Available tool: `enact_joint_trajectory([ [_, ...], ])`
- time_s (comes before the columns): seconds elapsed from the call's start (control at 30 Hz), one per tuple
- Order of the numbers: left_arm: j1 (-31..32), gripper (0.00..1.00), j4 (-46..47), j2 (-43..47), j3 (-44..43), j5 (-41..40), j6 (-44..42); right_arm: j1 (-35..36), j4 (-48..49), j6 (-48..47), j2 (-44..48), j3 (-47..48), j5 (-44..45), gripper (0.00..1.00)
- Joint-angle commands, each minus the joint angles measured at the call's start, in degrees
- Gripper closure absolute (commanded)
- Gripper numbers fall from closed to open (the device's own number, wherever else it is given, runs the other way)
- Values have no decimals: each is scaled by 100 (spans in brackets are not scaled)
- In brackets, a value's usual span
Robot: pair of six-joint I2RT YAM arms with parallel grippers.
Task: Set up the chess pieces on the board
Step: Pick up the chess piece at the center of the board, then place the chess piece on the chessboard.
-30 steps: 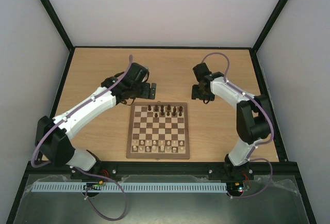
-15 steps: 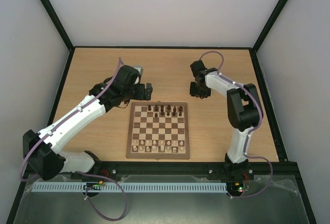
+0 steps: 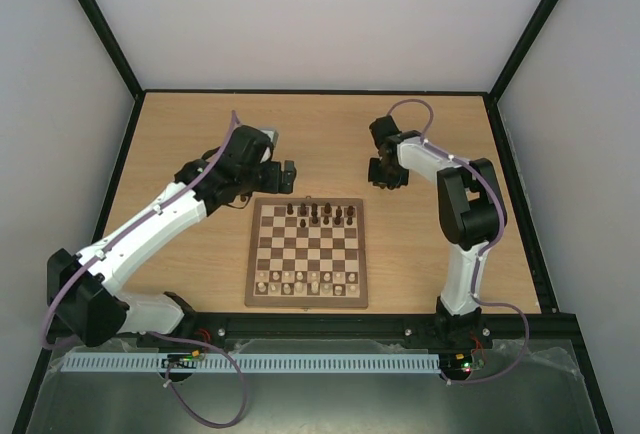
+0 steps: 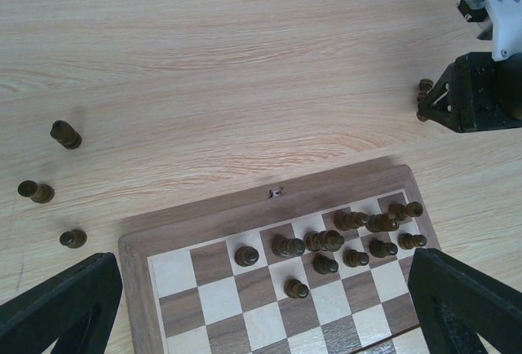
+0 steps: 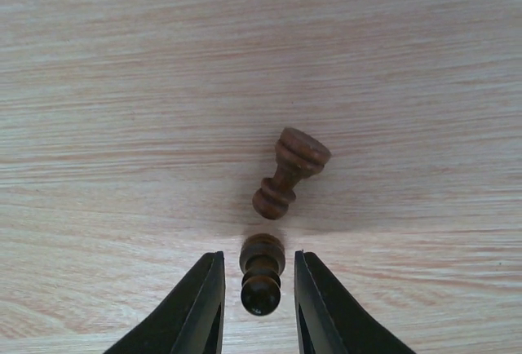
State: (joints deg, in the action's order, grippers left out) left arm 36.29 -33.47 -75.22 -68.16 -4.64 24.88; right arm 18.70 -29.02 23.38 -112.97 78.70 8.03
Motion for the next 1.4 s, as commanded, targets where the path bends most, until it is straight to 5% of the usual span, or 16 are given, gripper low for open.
enact_joint_trajectory([
  [0.0, -32, 1, 61, -94, 22, 50, -64, -42, -59, -26, -91, 164, -2, 75],
  [0.2, -43, 1, 86, -142, 30, 83, -80, -50, -48, -35, -155, 156, -19, 91],
  [0.47, -104, 1, 58, 2, 107, 56, -64, 92, -124, 53, 613, -227, 21, 97],
  [0.9, -769, 1, 212, 1141, 753, -113, 384, 1995, -917, 329, 2645, -114, -222, 96],
  [1.37, -1204, 1, -3, 2147, 1010, -311, 612, 3919, -1249, 312, 1228, 977, -201, 96],
])
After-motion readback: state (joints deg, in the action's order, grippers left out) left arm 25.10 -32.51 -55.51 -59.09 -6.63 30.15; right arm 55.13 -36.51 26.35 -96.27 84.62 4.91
